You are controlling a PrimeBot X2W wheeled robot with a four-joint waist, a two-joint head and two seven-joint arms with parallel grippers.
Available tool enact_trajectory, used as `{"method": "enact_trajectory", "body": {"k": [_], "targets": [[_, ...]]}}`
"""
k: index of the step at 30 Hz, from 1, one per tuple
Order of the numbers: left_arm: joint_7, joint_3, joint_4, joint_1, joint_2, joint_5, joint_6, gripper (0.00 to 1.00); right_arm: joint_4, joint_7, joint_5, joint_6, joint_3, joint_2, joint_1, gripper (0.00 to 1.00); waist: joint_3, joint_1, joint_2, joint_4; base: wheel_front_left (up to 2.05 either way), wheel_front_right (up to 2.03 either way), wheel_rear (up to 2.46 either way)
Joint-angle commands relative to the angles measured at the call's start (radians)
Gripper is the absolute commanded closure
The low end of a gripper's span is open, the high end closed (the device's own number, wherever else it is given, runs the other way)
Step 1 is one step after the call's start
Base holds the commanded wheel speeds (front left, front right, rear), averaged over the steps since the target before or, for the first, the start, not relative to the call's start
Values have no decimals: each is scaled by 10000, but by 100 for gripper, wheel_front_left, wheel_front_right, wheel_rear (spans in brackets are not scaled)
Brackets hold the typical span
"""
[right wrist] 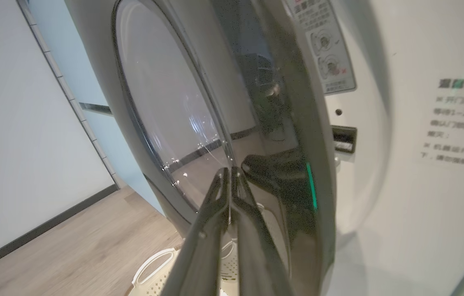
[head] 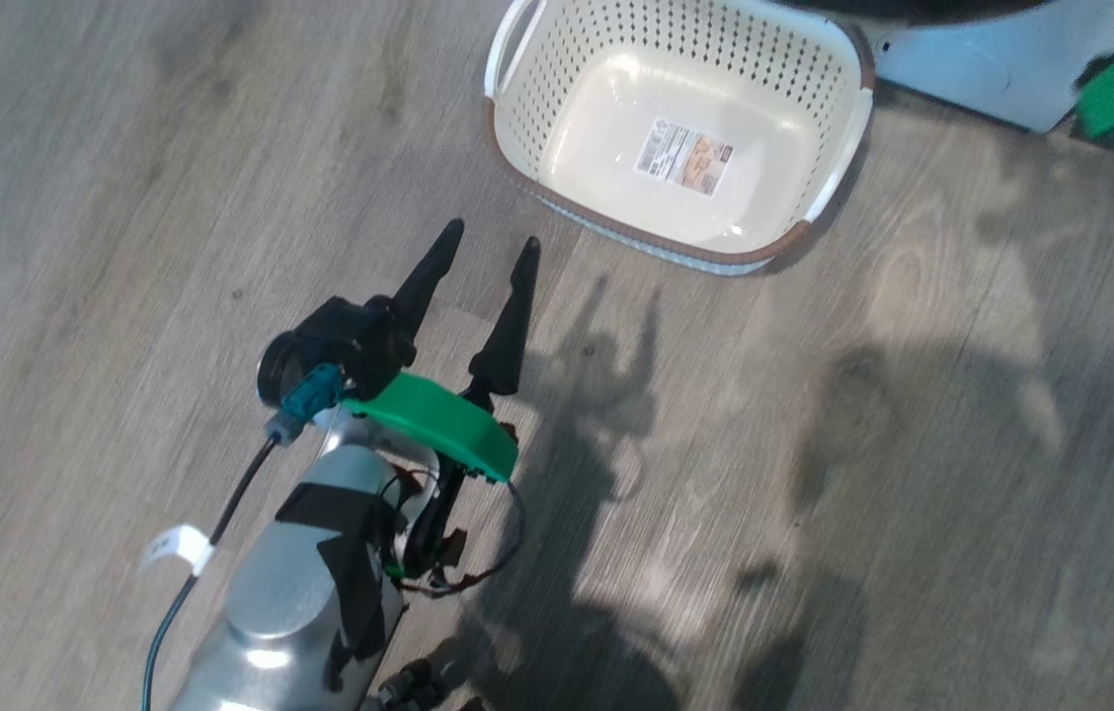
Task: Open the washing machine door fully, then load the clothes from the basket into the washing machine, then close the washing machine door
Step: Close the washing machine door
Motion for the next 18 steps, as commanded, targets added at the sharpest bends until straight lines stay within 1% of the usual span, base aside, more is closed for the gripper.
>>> {"method": "enact_trajectory", "body": {"k": [1,2,8,14,18], "targets": [[-61,235,-339,-267,153,-98,52,0,-133,-51,125,16,-46,-25,-512,100,157,-1,0,35,0,0,0],[-61,172,-374,-347,153,-130,94,0,95,-51,215,16,-129,-112,-900,100,289,-1,0,51,0,0,0],[-61,5,-427,-589,153,-193,165,0,682,-51,351,16,-301,-305,-2039,100,601,-1,0,100,0,0,0],[-61,-50,-458,-675,152,-200,191,0,916,-51,519,16,-607,-340,-2578,100,740,-1,0,130,0,0,0],[-61,-48,-434,-669,152,-168,203,0,857,-51,513,16,-615,-283,-2668,100,739,-1,0,118,0,0,0]]}}
